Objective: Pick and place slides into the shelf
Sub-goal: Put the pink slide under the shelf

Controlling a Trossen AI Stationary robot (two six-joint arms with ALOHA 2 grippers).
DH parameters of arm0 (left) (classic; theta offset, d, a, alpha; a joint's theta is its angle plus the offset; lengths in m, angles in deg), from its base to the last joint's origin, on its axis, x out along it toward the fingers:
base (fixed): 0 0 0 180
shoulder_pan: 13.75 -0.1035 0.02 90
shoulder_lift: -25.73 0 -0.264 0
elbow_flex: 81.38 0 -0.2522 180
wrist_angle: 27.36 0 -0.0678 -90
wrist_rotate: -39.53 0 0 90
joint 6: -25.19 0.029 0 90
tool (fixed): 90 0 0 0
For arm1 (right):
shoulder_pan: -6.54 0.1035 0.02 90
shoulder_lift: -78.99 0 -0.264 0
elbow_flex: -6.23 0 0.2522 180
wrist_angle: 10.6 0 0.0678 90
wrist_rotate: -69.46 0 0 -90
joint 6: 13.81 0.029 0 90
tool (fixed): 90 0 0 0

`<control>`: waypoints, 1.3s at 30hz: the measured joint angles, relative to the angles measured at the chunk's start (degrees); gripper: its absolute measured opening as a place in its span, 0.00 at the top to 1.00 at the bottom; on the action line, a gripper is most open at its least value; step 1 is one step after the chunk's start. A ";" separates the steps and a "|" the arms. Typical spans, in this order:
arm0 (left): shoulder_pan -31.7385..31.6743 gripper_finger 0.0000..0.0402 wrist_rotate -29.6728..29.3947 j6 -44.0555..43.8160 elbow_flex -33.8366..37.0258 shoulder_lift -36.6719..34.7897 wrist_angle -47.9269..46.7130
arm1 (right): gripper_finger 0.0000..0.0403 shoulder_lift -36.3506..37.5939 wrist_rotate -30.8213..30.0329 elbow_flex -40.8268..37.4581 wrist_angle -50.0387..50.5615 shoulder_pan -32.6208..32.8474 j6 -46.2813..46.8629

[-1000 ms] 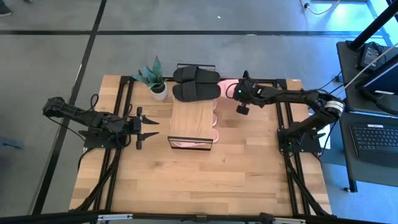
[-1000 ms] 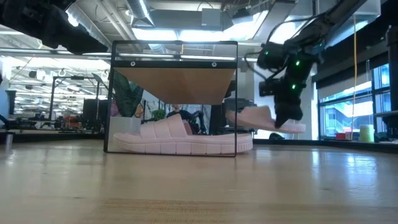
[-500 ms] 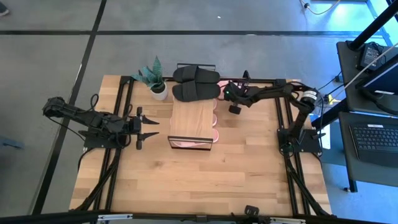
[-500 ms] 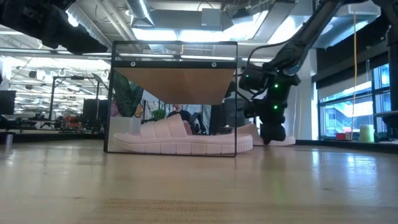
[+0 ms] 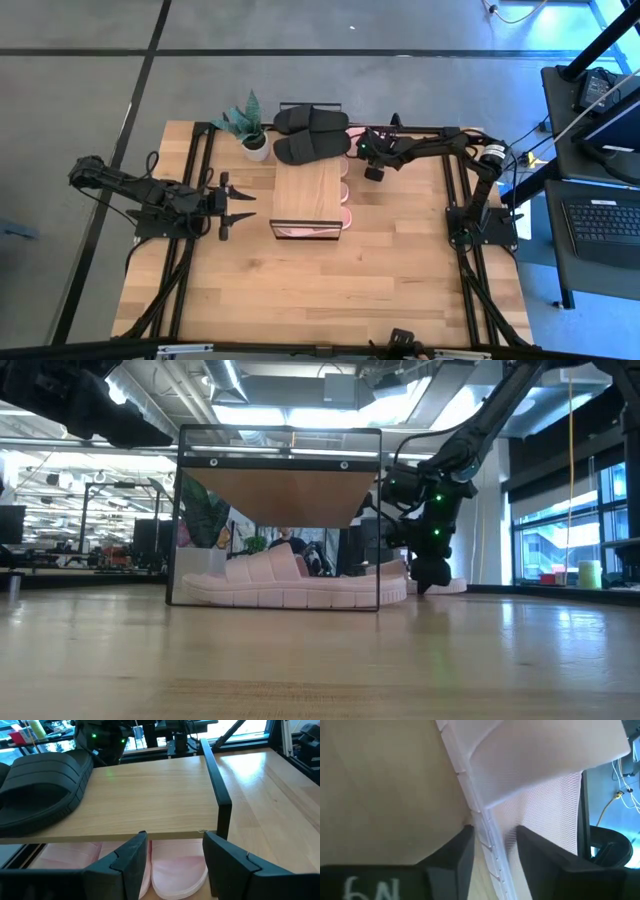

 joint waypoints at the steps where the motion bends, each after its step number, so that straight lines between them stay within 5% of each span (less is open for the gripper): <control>1: 0.00 0.54 0.00 0.00 0.00 -0.01 0.00 | 0.63 0.00 0.02 0.00 0.03 0.00 0.00; 10: 0.00 0.54 -0.01 0.00 0.00 -0.02 0.00 | 0.46 1.69 -0.10 -0.02 4.78 0.12 0.05; 18: 0.00 0.54 -0.01 0.02 0.00 0.00 -0.02 | 0.43 8.56 -0.04 -0.10 13.65 0.92 3.43; 22: 0.00 0.54 -0.01 0.02 0.00 -0.02 -0.01 | 0.43 14.61 -0.40 -0.11 19.22 0.66 -2.41; 25: 0.00 0.54 -0.01 0.02 0.00 -0.02 -0.01 | 0.43 18.43 0.73 -0.11 21.43 0.47 1.92; 30: 0.00 0.54 -0.01 0.02 0.00 0.00 0.00 | 0.43 21.33 17.38 -0.09 19.14 -6.79 14.61; 39: 0.00 0.54 -0.01 0.03 0.00 -0.02 0.02 | 0.43 21.33 18.74 -0.09 16.40 -15.91 38.25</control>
